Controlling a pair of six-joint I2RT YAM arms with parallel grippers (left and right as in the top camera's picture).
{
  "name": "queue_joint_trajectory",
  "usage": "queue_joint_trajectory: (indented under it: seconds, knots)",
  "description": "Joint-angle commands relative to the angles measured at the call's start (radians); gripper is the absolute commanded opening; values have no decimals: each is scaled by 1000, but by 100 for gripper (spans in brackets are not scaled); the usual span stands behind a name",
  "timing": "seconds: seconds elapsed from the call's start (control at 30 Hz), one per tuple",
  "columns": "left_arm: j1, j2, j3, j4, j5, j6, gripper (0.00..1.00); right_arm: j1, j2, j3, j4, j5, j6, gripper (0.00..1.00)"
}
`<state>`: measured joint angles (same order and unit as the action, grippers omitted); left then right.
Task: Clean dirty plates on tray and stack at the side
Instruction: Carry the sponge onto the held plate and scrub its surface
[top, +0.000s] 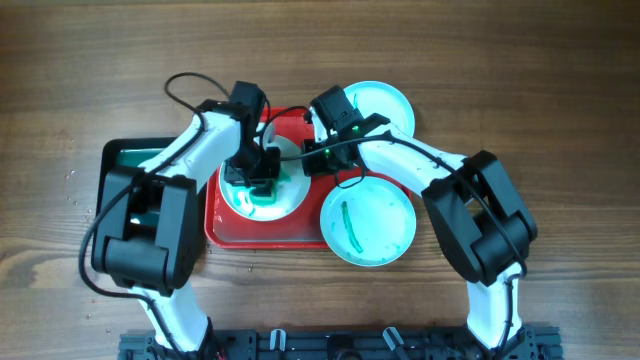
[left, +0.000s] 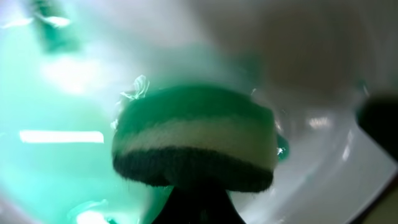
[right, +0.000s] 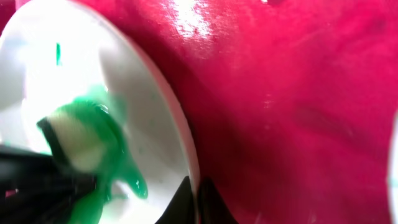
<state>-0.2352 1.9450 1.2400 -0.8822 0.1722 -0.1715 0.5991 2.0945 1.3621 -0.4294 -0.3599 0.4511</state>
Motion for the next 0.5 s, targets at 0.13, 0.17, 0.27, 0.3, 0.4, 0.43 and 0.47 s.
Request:
queue_joint_trajectory:
  seconds: [0.13, 0.17, 0.27, 0.3, 0.4, 0.43, 0.47]
  knots:
    - [101, 53, -32, 26, -420, -413, 4, -16, 26, -19, -23, -105, 83, 4]
    - [96, 53, -32, 21, -382, -374, 4, -16, 42, -20, -30, -123, 83, 4]
    - [86, 53, -32, 2, -36, -60, 4, -20, 52, -20, -22, -141, 83, 4]
    - [82, 53, -32, -34, 131, 80, 4, -25, 53, -20, -17, -144, 83, 4]
    - [66, 53, -32, -96, 311, 290, 4, -31, 53, -20, -6, -151, 82, 4]
    - [57, 53, -32, -93, 313, 309, 4, -32, 52, -20, -5, -151, 79, 4]
    - [53, 53, -32, -84, 313, 312, 4, -32, 53, -20, -5, -151, 79, 4]
